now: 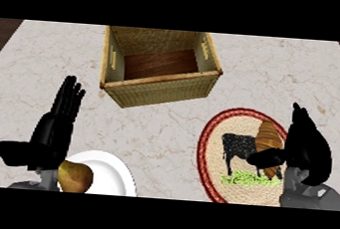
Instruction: Pick the croissant from the placemat and place it in the basket
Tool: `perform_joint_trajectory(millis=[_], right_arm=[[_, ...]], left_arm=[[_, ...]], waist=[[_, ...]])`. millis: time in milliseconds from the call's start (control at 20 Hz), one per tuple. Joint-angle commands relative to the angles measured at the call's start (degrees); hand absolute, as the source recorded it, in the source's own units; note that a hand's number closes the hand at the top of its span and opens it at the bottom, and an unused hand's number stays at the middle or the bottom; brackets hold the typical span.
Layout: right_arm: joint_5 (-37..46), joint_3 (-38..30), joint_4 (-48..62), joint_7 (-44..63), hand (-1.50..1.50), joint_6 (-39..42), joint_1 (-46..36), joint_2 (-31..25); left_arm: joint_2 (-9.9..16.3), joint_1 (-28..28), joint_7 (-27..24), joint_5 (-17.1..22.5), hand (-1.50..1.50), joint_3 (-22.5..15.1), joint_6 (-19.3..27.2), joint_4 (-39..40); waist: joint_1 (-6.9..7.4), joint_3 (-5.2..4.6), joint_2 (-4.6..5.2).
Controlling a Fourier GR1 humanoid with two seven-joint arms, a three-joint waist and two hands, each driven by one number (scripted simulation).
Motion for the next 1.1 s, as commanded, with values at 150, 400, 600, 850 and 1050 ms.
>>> perform_joint_trajectory(millis=[150,400,600,850,1050], right_arm=[[2.4,-1.7,3.5,5.4,-1.5,1.8,-0.3,4.7],[4.5,-2.2,5.8,0.6,-1.5,-1.6,4.5,6.5],[3.4,-5.2,5.7,2.2,-1.5,4.1,-1.5,7.2],[4.4,-5.9,7.3,-1.0,-1.5,3.2,-0.6,8.1],[3.8,-9.2,10.2,-5.9,-1.5,0.6,2.0,6.7]], left_arm=[[-1.6,-1.0,-1.3,-0.4,0.0,0.5,-0.8,2.5],[0.1,2.9,-1.3,0.8,0.0,2.4,-3.2,-1.0],[-0.1,-1.1,1.6,0.1,0.0,4.2,-2.9,-0.2],[-2.2,0.2,-0.2,-3.0,0.0,2.8,-2.8,-0.2],[-3.0,-0.4,1.0,-2.7,0.0,3.4,-3.0,-0.2]], waist=[[-0.19,0.01,-0.02],[0.04,0.02,-0.05],[-0.05,0.02,-0.01],[-0.07,0.02,-0.02],[-0.12,0.03,0.01]])
